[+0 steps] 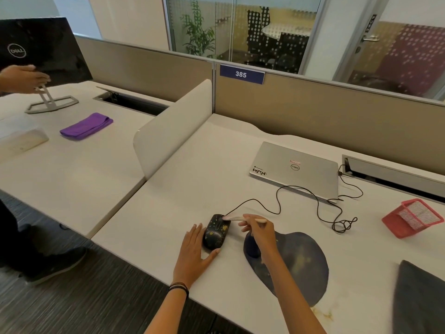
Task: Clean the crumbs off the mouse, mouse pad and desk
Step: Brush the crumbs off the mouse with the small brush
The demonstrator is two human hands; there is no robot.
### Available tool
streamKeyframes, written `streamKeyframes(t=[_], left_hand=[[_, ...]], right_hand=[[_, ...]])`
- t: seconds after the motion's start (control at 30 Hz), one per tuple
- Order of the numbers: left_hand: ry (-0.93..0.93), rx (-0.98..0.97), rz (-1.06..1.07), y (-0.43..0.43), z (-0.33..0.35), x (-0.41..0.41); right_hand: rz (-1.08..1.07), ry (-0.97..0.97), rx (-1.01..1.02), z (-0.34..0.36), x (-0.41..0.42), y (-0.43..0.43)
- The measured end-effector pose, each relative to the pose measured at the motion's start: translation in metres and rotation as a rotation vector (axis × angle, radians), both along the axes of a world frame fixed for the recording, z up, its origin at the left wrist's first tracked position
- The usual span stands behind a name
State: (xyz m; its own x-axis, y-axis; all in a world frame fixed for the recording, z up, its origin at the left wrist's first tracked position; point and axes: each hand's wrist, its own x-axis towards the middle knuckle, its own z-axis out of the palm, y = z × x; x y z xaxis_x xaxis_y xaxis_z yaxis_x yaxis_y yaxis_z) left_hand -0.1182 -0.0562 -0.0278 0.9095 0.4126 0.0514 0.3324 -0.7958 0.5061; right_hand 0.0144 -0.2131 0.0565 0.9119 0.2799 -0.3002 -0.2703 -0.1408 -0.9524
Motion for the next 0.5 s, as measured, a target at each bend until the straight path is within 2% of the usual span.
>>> streamKeyframes(t=[0.17,0.3,0.43,0.5], left_hand=[[-0.006,-0.018,-0.002,-0.0007,0.0009,0.0],[-0.013,-0.019,-0.002,-0.0004,0.0006,-0.0004],[-0.019,-0.024,-0.001,-0.0011,0.0011,-0.0006],[-0.026,-0.026,-0.001,-0.0012,0.0015,-0.0008]], right_hand=[[-0.085,-0.029,-0.037,-0.003,0.0001,-0.0036],[-0.008,0.024,-0.002,-0.0026,-0.0027,-0.0056],[-0.157,-0.03,-0.048,-0.0076,-0.0058,-0.006],[-0.155,-0.047,-0.037,-0.0073,-0.0071,-0.0059]])
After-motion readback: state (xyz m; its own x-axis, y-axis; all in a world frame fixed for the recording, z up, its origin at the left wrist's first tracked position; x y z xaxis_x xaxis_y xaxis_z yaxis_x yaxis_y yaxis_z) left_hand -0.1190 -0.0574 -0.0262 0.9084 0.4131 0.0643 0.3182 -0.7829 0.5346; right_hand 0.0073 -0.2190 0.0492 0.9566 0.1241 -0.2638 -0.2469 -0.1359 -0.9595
